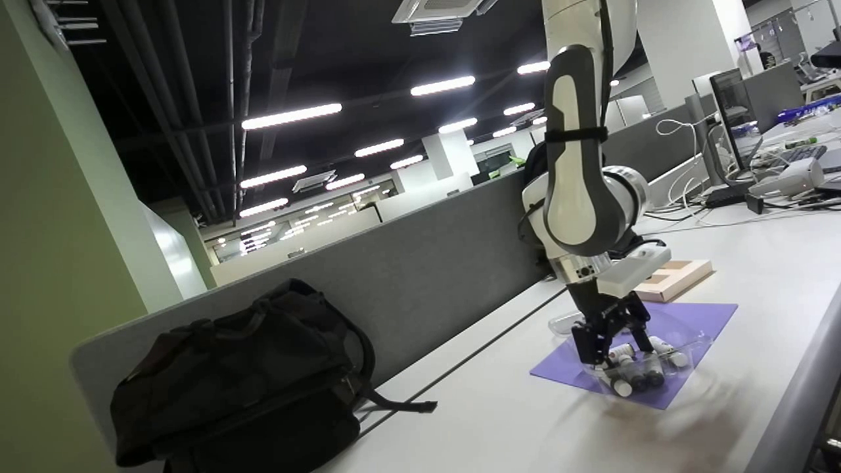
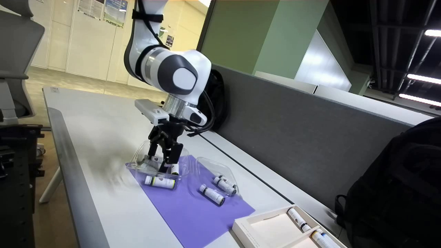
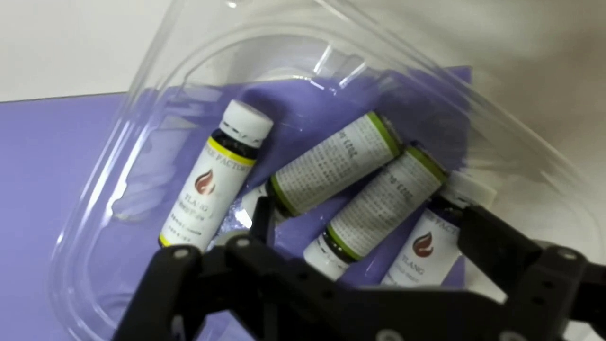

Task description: Move a bottle from the container to the tray

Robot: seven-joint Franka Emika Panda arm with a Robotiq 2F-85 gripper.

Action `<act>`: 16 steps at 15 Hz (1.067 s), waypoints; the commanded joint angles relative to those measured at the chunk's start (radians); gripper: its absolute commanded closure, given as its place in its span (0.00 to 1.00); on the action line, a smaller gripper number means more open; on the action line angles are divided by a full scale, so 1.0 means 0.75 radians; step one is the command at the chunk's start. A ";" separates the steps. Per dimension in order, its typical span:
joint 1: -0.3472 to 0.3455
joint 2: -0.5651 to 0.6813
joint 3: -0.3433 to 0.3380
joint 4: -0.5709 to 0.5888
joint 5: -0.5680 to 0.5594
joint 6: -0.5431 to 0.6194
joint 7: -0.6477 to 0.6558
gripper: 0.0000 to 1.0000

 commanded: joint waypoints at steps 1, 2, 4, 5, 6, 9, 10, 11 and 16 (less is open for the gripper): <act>-0.011 -0.001 0.015 -0.023 0.085 0.032 0.090 0.00; -0.015 0.004 0.020 -0.021 0.126 0.043 0.114 0.00; -0.008 0.021 0.018 -0.012 0.209 0.071 0.179 0.00; 0.002 0.028 0.009 -0.010 0.240 0.088 0.215 0.00; 0.013 0.036 0.000 -0.009 0.264 0.104 0.254 0.00; 0.057 0.056 -0.040 -0.010 0.269 0.137 0.322 0.00; 0.065 0.059 -0.047 -0.012 0.252 0.137 0.309 0.00; 0.073 0.057 -0.054 -0.016 0.234 0.135 0.290 0.00; 0.118 0.047 -0.096 -0.029 0.172 0.168 0.272 0.46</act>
